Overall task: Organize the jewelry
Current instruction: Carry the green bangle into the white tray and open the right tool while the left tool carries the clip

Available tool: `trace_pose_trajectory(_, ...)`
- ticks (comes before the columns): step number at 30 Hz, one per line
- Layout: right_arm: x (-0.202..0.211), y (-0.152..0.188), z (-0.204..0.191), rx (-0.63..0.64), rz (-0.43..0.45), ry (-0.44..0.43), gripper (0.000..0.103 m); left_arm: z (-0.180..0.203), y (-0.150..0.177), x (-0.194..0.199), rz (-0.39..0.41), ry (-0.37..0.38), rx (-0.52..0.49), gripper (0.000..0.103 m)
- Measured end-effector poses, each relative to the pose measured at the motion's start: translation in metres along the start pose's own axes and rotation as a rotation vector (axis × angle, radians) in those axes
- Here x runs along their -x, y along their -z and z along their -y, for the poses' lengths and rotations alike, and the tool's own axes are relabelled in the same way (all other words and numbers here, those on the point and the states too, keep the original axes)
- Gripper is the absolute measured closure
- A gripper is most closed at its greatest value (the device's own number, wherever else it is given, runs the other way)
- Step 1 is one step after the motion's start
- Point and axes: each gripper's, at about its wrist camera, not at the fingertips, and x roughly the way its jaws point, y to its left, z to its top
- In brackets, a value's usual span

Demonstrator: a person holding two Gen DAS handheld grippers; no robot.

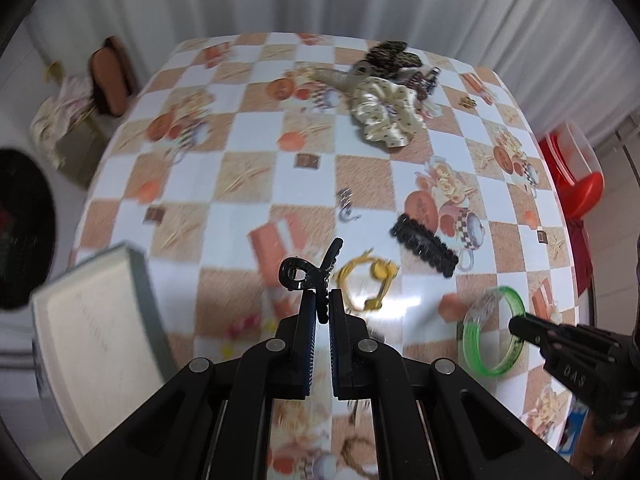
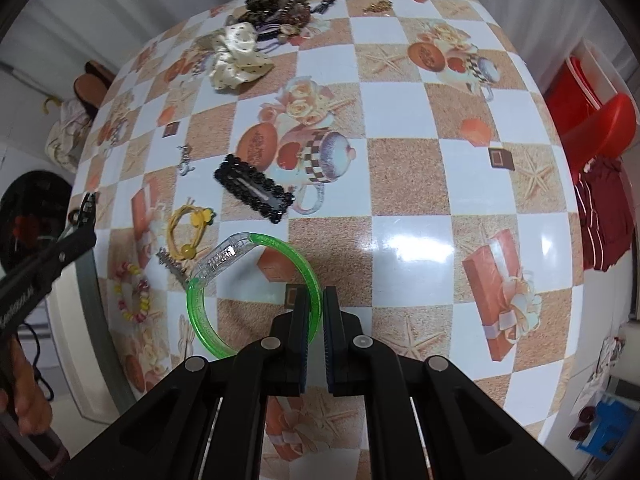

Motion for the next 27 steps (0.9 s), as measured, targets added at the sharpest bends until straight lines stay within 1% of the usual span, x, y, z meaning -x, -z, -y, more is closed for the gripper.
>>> trace_pose_trajectory(4, 0.008, 0.000, -0.009, 0.063, 0.000, -0.010, 0.096, -0.020, 0.024, 0.019, 0.018, -0.023, 0.084, 0.092)
trace_pose_trajectory(10, 0.015, 0.000, -0.047, 0.137, 0.011, -0.034, 0.096, -0.067, 0.055, 0.040, 0.034, -0.059, 0.186, 0.092)
trace_pose_trajectory(13, 0.015, 0.004, -0.076, 0.174, 0.019, -0.060, 0.096, -0.093, 0.068, 0.046, 0.048, -0.074, 0.213, 0.092)
trace_pose_trajectory(20, 0.000, 0.015, -0.164, 0.247, 0.016, -0.132, 0.096, -0.163, 0.097, 0.051, 0.051, -0.132, 0.255, 0.092)
trace_pose_trajectory(27, -0.026, 0.024, -0.245, 0.333, 0.024, -0.172, 0.096, -0.214, 0.106, 0.035, 0.060, -0.163, 0.287, 0.092)
